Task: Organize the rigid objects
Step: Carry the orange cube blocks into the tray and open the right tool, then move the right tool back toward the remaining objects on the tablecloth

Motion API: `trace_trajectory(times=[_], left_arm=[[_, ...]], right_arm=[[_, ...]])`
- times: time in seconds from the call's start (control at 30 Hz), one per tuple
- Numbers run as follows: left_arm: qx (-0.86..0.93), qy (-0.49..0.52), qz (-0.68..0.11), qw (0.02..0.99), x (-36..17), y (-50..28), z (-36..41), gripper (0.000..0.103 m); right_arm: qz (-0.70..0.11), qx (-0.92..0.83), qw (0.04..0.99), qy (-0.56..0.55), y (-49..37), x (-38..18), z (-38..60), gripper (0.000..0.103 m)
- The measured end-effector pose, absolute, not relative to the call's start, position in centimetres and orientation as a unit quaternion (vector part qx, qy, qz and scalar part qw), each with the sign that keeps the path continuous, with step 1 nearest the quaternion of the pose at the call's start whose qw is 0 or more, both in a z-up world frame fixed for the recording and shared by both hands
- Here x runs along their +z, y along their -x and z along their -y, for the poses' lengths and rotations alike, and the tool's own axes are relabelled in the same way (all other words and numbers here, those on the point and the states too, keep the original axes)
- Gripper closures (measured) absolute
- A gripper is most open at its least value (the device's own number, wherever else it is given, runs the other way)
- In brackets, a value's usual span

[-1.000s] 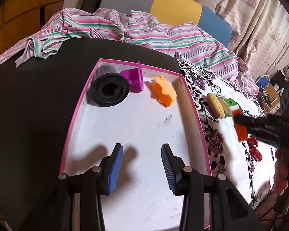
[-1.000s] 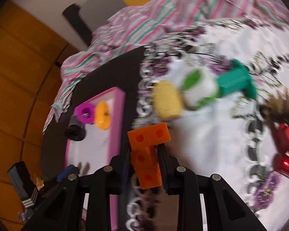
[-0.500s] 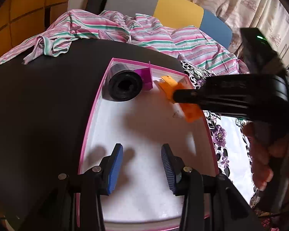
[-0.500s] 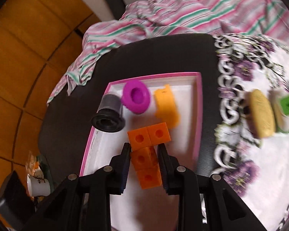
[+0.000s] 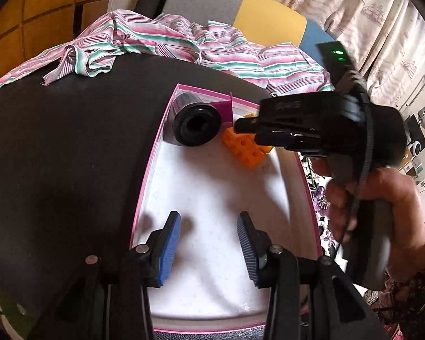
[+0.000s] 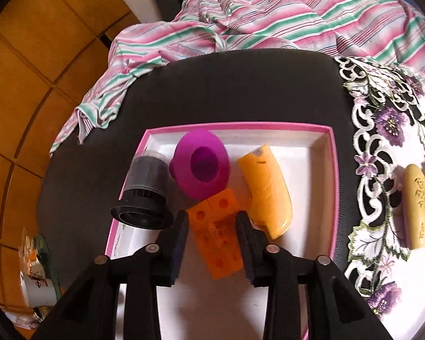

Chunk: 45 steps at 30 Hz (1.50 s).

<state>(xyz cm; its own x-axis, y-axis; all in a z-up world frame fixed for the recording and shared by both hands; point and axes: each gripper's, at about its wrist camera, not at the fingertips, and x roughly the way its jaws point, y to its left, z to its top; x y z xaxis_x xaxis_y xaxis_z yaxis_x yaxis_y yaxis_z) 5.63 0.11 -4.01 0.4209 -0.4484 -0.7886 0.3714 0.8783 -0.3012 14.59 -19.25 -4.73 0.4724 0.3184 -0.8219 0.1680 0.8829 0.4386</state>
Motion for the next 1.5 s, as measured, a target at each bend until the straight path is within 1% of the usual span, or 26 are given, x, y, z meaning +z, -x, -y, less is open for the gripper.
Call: trace_trajectory(times=[0.07,0.13,0.23,0.4,0.6,0.73,0.97,1.1,1.3,1.4,1.5], left_arm=[[-0.243,0.041,-0.480,0.842,-4.0,-5.7,0.0,0.062],[-0.246,0.044,-0.480,0.841,-3.9,-5.6,0.2,0.062],[-0.248,0.044,-0.480,0.840,-3.9,-5.4,0.7,0.062],[-0.255,0.044,-0.483,0.836,-4.0,-4.7,1.5,0.062],[-0.271,0.031,-0.483,0.832,-3.9,-3.5,2.6,0.062],[-0.289,0.021,-0.481,0.827,-3.7,-2.5,3.8,0.062],[-0.332,-0.005,-0.473,0.816,-2.9,-0.6,6.6,0.062],[-0.351,-0.019,-0.466,0.812,-2.5,0.6,8.0,0.062],[-0.371,-0.031,-0.465,0.803,-2.2,1.8,9.7,0.062],[-0.378,-0.035,-0.466,0.799,-2.3,2.3,10.3,0.062],[-0.382,-0.041,-0.464,0.798,-2.1,2.8,10.7,0.062]], right_arm=[[-0.499,0.048,0.827,-0.255,-13.5,-3.9,20.1,0.065],[-0.483,0.051,0.832,-0.268,-12.2,-2.8,21.0,0.060],[-0.469,0.046,0.842,-0.264,-10.3,-1.6,21.9,0.057],[-0.465,0.030,0.855,-0.228,-7.5,-0.9,22.7,0.056],[-0.462,0.013,0.858,-0.223,-3.9,-0.9,24.2,0.056],[-0.467,-0.006,0.861,-0.201,-1.7,-1.1,25.1,0.056],[-0.476,-0.068,0.849,-0.218,1.8,-1.7,30.0,0.056],[-0.484,-0.129,0.831,-0.243,3.9,-1.5,34.6,0.055],[-0.492,-0.223,0.778,-0.320,7.9,-2.0,42.5,0.052],[-0.500,-0.252,0.753,-0.347,9.5,-3.0,45.7,0.049],[-0.508,-0.280,0.719,-0.384,10.9,-4.6,48.2,0.049]])
